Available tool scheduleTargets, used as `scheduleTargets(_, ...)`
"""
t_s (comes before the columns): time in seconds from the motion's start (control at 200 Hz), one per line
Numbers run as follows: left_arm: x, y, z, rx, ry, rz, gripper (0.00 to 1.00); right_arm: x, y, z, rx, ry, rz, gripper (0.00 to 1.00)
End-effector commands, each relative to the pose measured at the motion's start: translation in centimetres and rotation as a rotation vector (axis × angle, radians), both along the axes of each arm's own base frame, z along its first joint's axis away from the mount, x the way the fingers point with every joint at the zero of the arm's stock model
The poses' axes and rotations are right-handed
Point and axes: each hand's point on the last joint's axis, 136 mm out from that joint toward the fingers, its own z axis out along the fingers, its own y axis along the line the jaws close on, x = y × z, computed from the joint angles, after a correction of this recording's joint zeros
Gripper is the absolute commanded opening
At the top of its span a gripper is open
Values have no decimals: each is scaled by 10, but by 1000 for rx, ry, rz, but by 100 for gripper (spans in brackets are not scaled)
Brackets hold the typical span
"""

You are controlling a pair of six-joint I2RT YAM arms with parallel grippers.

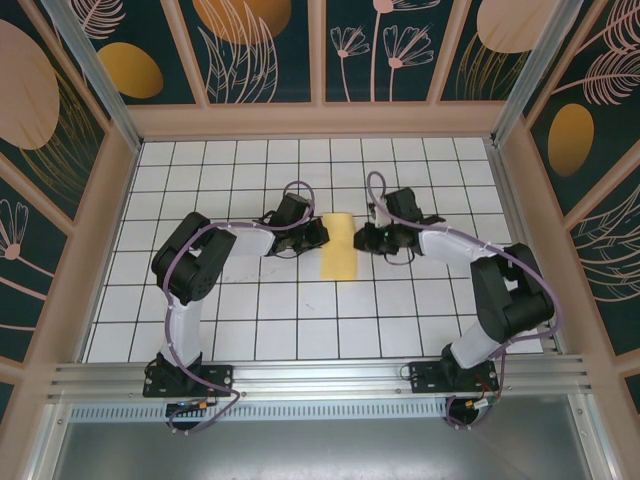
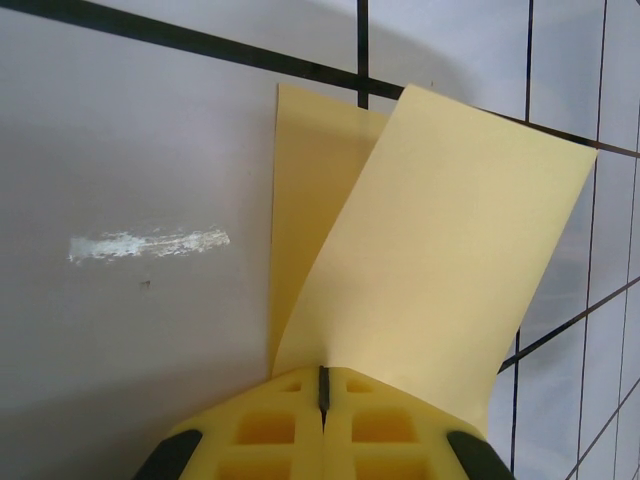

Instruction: Fold a paper plane with a square sheet of paper (pick it up from the middle)

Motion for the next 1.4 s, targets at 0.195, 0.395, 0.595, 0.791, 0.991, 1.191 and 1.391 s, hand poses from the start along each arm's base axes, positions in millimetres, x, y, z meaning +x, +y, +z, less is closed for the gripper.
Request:
scheduleTargets(0.195,-34,39,-72,209,149,32,0,69,30,-16,58,-7,-12,10)
scheduleTargets(0.395,-35,39,-73,210,152,30,0,79,37,-32,69,25,-4,11)
scheduleTargets(0.595,-36,39,-75,213,157,28,0,85,25,-50,25,45,-52,10)
scheduleTargets(0.791,-36,39,-75,215,159,30,0,89,10,-61,-7,55,-103,10)
scheduleTargets(0.991,-37,40,-75,215,160,29,0,86,-4,-79,-59,85,-135,10)
scheduleTargets(1.191,-37,39,-74,214,158,28,0,90,-7,-73,-70,67,-143,10)
scheduleTargets(1.391,-36,39,-73,213,156,27,0,84,19,-33,14,9,-67,10)
